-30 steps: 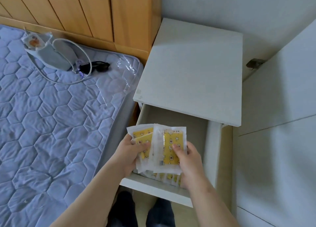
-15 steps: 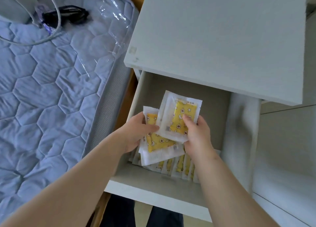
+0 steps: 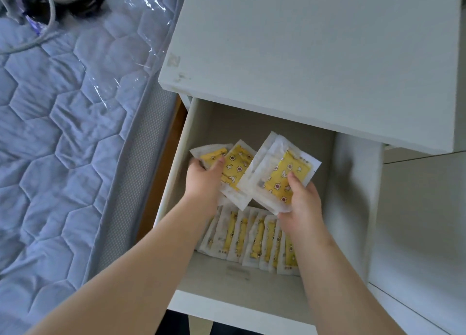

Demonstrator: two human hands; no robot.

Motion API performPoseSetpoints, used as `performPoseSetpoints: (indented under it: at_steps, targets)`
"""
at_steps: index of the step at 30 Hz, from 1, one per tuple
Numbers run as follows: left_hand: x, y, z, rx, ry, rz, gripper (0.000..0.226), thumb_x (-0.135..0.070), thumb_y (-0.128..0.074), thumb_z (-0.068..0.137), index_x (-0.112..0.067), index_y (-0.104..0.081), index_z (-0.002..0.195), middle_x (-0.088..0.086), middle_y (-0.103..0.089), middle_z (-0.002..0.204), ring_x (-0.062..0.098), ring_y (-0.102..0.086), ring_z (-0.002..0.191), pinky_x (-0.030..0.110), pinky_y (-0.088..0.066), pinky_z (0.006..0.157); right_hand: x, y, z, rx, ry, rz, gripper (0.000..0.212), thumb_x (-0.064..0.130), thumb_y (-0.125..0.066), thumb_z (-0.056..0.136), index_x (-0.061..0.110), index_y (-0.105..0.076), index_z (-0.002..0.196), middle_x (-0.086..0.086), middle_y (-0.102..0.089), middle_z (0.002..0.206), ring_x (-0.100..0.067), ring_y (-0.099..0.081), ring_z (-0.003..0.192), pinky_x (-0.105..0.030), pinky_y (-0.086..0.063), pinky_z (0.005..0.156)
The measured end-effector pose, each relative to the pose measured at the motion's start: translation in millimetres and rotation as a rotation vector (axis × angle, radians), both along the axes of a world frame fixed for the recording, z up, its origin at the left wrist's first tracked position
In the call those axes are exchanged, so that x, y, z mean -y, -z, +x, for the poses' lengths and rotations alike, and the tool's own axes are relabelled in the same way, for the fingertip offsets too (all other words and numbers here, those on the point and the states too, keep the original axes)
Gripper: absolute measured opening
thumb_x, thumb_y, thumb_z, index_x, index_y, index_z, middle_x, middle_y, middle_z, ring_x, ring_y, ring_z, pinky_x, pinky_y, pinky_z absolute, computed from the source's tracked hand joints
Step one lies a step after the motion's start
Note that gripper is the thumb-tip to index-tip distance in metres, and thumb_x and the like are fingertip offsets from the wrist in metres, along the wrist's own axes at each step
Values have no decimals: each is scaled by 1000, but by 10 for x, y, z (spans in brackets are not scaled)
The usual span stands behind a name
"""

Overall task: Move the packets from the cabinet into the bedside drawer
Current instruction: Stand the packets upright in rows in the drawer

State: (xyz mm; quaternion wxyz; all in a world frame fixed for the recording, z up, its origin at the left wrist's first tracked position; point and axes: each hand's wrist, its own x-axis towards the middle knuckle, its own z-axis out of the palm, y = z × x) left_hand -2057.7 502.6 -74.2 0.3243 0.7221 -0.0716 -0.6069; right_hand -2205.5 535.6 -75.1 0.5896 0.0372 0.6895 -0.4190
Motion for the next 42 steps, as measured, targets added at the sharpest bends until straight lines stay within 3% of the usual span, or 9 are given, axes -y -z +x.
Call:
performPoseSetpoints:
  at_steps: [7, 11, 16, 20, 24, 27, 33, 39, 42]
  targets:
    - [137, -64, -18, -101, 520, -4, 40, -6, -66, 84, -19, -52, 119, 5, -67, 112, 26, -67, 98, 53, -53, 87, 255, -27, -95, 50, -64, -66, 11, 20, -59, 92, 22, -61, 103, -1, -70, 98, -21, -69, 88, -39, -57, 69]
    - [281, 3, 73, -23, 793, 80, 68, -7, -72, 78, -22, -42, 137, 5, -61, 125, 26, -64, 105, 50, -52, 91, 369, 58, -108, 19, -185, -95, 12, 21, -61, 91, 24, -62, 103, -1, -71, 101, -22, -68, 96, -45, -54, 88]
    - [353, 176, -2, 171, 604, 53, 64, -13, -71, 81, -24, -40, 137, 4, -58, 127, 25, -62, 106, 45, -55, 84, 419, 210, -159, -38, -181, -65, 10, 20, -58, 92, 23, -61, 101, 0, -69, 103, -20, -66, 98, -44, -50, 96]
    - [410, 279, -108, 259, 589, -29, 52, -14, -64, 87, -22, -43, 134, 2, -58, 125, 17, -59, 98, 24, -47, 61, 446, 345, -170, -68, -135, -20, 4, 20, -58, 93, 24, -59, 94, 3, -67, 93, -18, -66, 91, -39, -52, 90]
    - [461, 463, -114, 339, 548, -72, 41, -7, -60, 89, -19, -48, 127, 4, -58, 123, 20, -57, 108, 35, -50, 86, 508, 467, -244, -153, -4, -12, 11, 19, -55, 94, 23, -57, 105, 4, -65, 92, -14, -64, 81, -31, -54, 76]
    - [472, 590, -82, 445, 592, -94, 30, -1, -53, 89, -20, -51, 112, 1, -60, 112, 18, -56, 102, 30, -46, 85, 519, 591, -211, -221, -79, 1, 13, 14, -55, 94, 18, -57, 106, 5, -63, 88, -18, -63, 86, -31, -53, 78]
    - [481, 728, -146, 668, 778, -49, 57, -1, -47, 90, -15, -28, 142, 7, -48, 136, 28, -50, 121, 34, -45, 89, 558, 855, -78, -468, -384, 31, 18, 15, -49, 96, 14, -54, 113, 2, -60, 99, -17, -60, 89, -25, -45, 76]
    - [447, 702, -127, 1251, 1396, -404, 79, -27, -56, 88, -11, -11, 150, 17, -9, 156, 36, -7, 145, 45, -2, 116, 614, 1037, 55, -621, -582, 92, 25, 18, -52, 95, 12, -54, 119, -9, -58, 117, -28, -60, 99, -34, -50, 86]
    - [636, 736, -149, 1135, 1646, -357, 82, -50, -44, 92, -22, 6, 151, 5, 12, 158, 31, 13, 145, 46, 11, 114, 659, 1021, 7, -728, -667, 119, 25, 21, -55, 93, 9, -55, 115, -11, -64, 111, -32, -60, 100, -38, -51, 83]
